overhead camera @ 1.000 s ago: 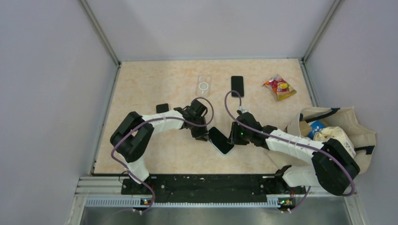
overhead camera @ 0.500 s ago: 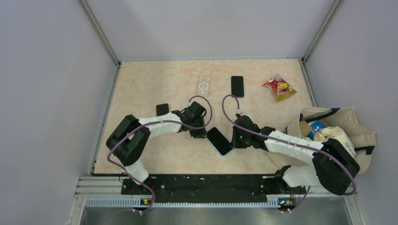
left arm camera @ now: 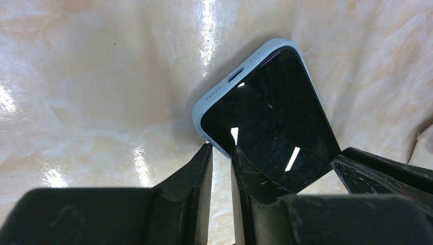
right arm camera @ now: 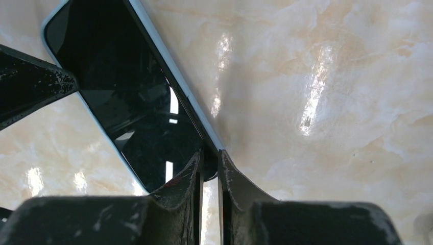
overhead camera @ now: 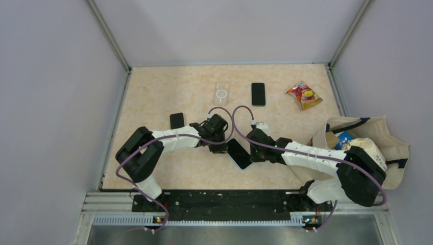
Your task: Put the phone into the phone case
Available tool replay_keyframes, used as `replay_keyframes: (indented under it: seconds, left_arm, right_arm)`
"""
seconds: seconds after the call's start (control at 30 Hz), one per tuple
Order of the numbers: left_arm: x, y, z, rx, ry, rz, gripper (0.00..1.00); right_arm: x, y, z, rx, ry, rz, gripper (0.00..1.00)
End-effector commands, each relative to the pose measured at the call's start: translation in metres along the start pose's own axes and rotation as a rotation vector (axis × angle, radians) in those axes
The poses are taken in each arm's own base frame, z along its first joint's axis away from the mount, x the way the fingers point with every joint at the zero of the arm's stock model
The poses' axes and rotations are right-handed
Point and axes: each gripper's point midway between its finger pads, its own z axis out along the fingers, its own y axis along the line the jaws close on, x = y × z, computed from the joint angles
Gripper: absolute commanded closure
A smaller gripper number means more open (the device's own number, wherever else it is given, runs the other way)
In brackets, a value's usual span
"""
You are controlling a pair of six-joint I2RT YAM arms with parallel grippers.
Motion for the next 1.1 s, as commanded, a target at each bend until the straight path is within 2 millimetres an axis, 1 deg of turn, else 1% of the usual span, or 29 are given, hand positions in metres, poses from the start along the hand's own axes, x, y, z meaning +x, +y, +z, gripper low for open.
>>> replay_keyframes:
  seconds: [0.0, 0.17, 0.3, 0.37, 0.47, 0.5, 0.63, 0.73, 0.8, 0.87, 0.93, 1.0, 1.07]
  left_arm:
    - [0.002, -0.006, -0.005, 0.022, -0.013, 0.008, 0.76]
    - [0.001, -0.006, -0.006, 0.017, -0.016, 0.013, 0.76]
    - [0.001, -0.006, -0.006, 0.015, -0.016, 0.014, 0.76]
    - [0.001, -0.006, -0.007, 0.02, -0.014, 0.013, 0.77]
    - [0.004, -0.008, -0.008, 0.034, -0.004, 0.015, 0.76]
    - [0.006, -0.01, -0.008, 0.04, 0.0, 0.016, 0.76]
    - [0.014, -0.019, -0.011, 0.073, 0.011, 0.021, 0.71]
    - [0.02, -0.027, -0.013, 0.093, 0.012, 0.028, 0.66]
    - [0.024, -0.031, -0.013, 0.105, 0.017, 0.026, 0.63]
    - [0.026, -0.033, -0.013, 0.108, 0.018, 0.026, 0.62]
    - [0.027, -0.034, -0.013, 0.108, 0.017, 0.026, 0.61]
    - [0.026, -0.032, -0.014, 0.099, 0.008, 0.023, 0.61]
    - [0.022, -0.026, -0.017, 0.077, -0.016, 0.026, 0.59]
  right_arm:
    - [0.055, -0.008, 0.022, 0.05, 0.152, -0.03, 1.0]
    - [0.074, -0.011, 0.032, 0.089, 0.187, -0.039, 1.0]
    - [0.083, -0.012, 0.034, 0.107, 0.2, -0.042, 1.0]
    - [0.083, -0.013, 0.032, 0.107, 0.201, -0.038, 1.0]
    - [0.075, -0.012, 0.023, 0.102, 0.174, -0.032, 0.99]
    - [0.071, -0.01, 0.019, 0.095, 0.163, -0.031, 0.96]
    - [0.064, -0.008, 0.006, 0.066, 0.139, -0.034, 0.72]
    - [0.062, -0.001, -0.001, 0.011, 0.131, -0.029, 0.55]
    - [0.063, 0.003, -0.004, -0.026, 0.127, -0.022, 0.46]
    - [0.063, 0.006, -0.006, -0.057, 0.123, -0.017, 0.43]
    - [0.064, 0.012, -0.006, -0.093, 0.125, -0.011, 0.44]
    - [0.065, 0.02, -0.005, -0.133, 0.129, -0.003, 0.46]
    - [0.064, 0.028, -0.004, -0.165, 0.131, 0.001, 0.47]
